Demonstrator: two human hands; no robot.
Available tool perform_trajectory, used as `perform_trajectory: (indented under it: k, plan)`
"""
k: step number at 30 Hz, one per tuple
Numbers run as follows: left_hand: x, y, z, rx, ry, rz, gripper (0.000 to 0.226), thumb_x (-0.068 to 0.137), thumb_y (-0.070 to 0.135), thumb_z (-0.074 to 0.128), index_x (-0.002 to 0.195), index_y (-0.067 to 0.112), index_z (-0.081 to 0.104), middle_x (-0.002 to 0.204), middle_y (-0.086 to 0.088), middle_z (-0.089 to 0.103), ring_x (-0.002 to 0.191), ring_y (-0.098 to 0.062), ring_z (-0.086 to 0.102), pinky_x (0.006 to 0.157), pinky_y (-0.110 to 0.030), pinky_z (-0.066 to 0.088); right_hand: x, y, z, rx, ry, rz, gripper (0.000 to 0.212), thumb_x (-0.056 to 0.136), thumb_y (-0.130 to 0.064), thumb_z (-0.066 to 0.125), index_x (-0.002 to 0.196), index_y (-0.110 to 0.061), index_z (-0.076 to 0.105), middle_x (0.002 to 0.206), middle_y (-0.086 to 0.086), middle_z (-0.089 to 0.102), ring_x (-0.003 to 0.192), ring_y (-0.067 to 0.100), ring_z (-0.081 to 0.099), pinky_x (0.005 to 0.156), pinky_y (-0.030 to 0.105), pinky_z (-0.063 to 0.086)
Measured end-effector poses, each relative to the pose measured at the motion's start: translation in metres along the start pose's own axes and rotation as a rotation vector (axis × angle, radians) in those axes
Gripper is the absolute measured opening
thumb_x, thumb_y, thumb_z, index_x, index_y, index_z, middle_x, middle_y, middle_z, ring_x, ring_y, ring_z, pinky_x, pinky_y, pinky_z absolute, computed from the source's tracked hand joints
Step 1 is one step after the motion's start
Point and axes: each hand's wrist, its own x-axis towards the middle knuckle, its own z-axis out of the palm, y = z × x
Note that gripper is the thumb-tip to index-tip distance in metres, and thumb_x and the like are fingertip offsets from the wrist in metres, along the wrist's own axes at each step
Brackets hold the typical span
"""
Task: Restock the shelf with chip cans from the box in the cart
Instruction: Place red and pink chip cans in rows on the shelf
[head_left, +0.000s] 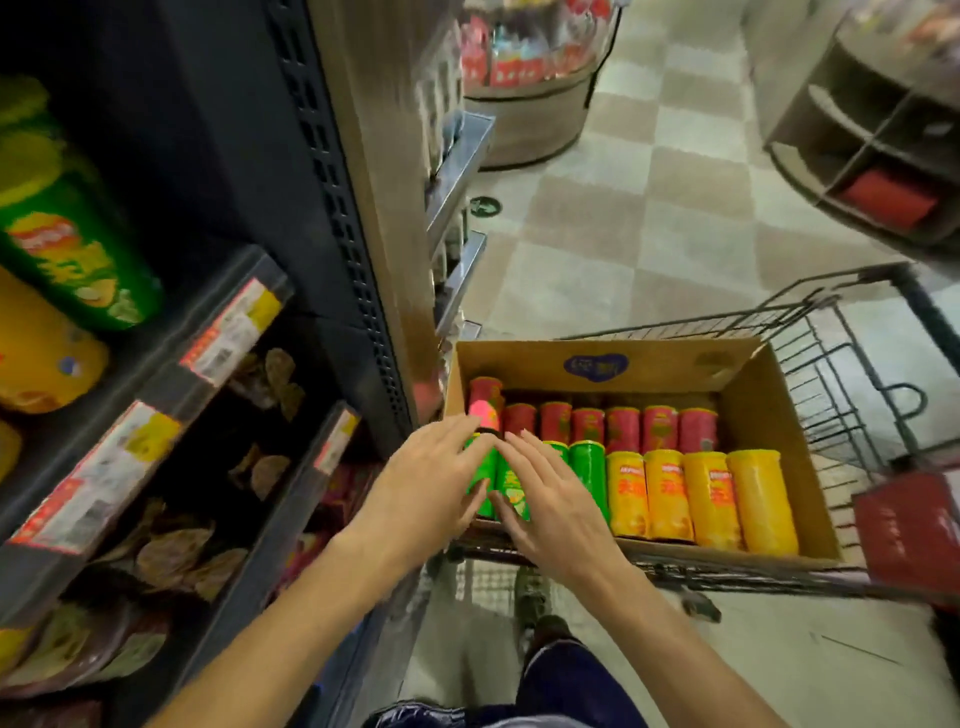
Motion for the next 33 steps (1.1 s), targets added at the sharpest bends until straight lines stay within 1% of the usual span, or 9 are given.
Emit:
perform_trajectory:
  k: [3, 8, 11, 15, 19, 21, 25, 29, 33]
  plan:
    - [0.028, -0.001, 0.028, -0.019, -0.079, 0.011, 0.045, 0.073, 0.026, 0.080, 0.114, 0.011, 0.066, 0.118, -0.009, 0.065, 0.107, -0.026, 0.064, 0.090, -0.036, 0.055, -0.004, 0.041, 0.008, 0.002, -0.038, 0.124, 0.056, 0.100, -0.046, 0.041, 0.146, -0.013, 0.045, 0.150, 0.003, 0.047, 0.143, 0.019, 0.036, 0.117, 0.038, 0.033]
    - [0.072, -0.007, 0.072, -0.027, -0.161, -0.040, 0.044, 0.071, 0.026, 0.080, 0.111, 0.011, 0.069, 0.111, -0.007, 0.068, 0.099, -0.025, 0.067, 0.083, -0.032, 0.055, 0.006, 0.110, 0.023, 0.000, -0.169, 0.252, 0.064, 0.099, -0.055, 0.030, 0.144, -0.013, 0.048, 0.146, 0.005, 0.051, 0.138, 0.024, 0.043, 0.115, 0.040, 0.037]
    - [0.095, -0.010, 0.101, -0.081, -0.276, -0.127, 0.045, 0.083, 0.027, 0.069, 0.125, 0.011, 0.063, 0.126, -0.008, 0.063, 0.114, -0.028, 0.061, 0.093, -0.038, 0.052, 0.019, 0.142, 0.029, 0.013, -0.255, 0.328, 0.071, 0.095, -0.056, 0.025, 0.146, -0.012, 0.046, 0.148, 0.008, 0.050, 0.141, 0.027, 0.040, 0.117, 0.039, 0.031]
    - [0.127, -0.013, 0.137, -0.081, -0.415, -0.198, 0.046, 0.091, 0.030, 0.059, 0.134, 0.014, 0.055, 0.136, -0.007, 0.056, 0.125, -0.028, 0.052, 0.100, -0.038, 0.045, 0.031, 0.174, 0.040, 0.003, -0.308, 0.340, 0.068, 0.096, -0.054, 0.029, 0.142, -0.010, 0.052, 0.140, 0.011, 0.057, 0.134, 0.029, 0.049, 0.113, 0.040, 0.037]
    - [0.155, -0.025, 0.176, -0.005, -0.542, -0.276, 0.049, 0.093, 0.030, 0.056, 0.138, 0.011, 0.049, 0.147, -0.012, 0.042, 0.132, -0.030, 0.044, 0.103, -0.040, 0.042, 0.039, 0.196, 0.046, -0.001, -0.388, 0.294, 0.059, 0.102, -0.046, 0.041, 0.151, -0.013, 0.039, 0.151, 0.011, 0.045, 0.143, 0.029, 0.037, 0.119, 0.037, 0.024]
    - [0.165, -0.036, 0.196, 0.031, -0.624, -0.320, 0.053, 0.093, 0.031, 0.057, 0.140, 0.010, 0.044, 0.150, -0.013, 0.038, 0.132, -0.030, 0.043, 0.103, -0.040, 0.041, 0.046, 0.204, 0.046, 0.005, -0.429, 0.274, 0.060, 0.103, -0.045, 0.041, 0.154, -0.014, 0.032, 0.154, 0.012, 0.039, 0.146, 0.029, 0.031, 0.121, 0.036, 0.019]
    - [0.185, -0.060, 0.228, 0.021, -0.790, -0.408, 0.060, 0.093, 0.030, 0.057, 0.146, 0.013, 0.033, 0.146, -0.013, 0.040, 0.124, -0.033, 0.048, 0.099, -0.043, 0.046, 0.050, 0.223, 0.049, 0.012, -0.480, 0.302, 0.061, 0.104, -0.046, 0.035, 0.157, -0.017, 0.022, 0.160, 0.009, 0.029, 0.149, 0.026, 0.022, 0.122, 0.034, 0.013]
    - [0.204, -0.076, 0.251, -0.091, -0.792, -0.520, 0.074, 0.094, 0.025, 0.057, 0.154, 0.014, 0.017, 0.148, -0.016, 0.034, 0.121, -0.037, 0.051, 0.099, -0.045, 0.046, 0.042, 0.246, 0.048, 0.033, -0.503, 0.387, 0.061, 0.104, -0.048, 0.033, 0.157, -0.021, 0.019, 0.161, 0.005, 0.026, 0.149, 0.021, 0.021, 0.122, 0.033, 0.017]
    - [0.223, -0.087, 0.267, -0.188, -0.734, -0.711, 0.071, 0.098, 0.019, 0.051, 0.155, 0.008, 0.010, 0.143, -0.020, 0.037, 0.122, -0.043, 0.051, 0.098, -0.047, 0.042, 0.030, 0.266, 0.046, 0.072, -0.496, 0.471, 0.061, 0.102, -0.048, 0.038, 0.156, -0.021, 0.025, 0.159, 0.004, 0.030, 0.147, 0.019, 0.025, 0.120, 0.032, 0.023]
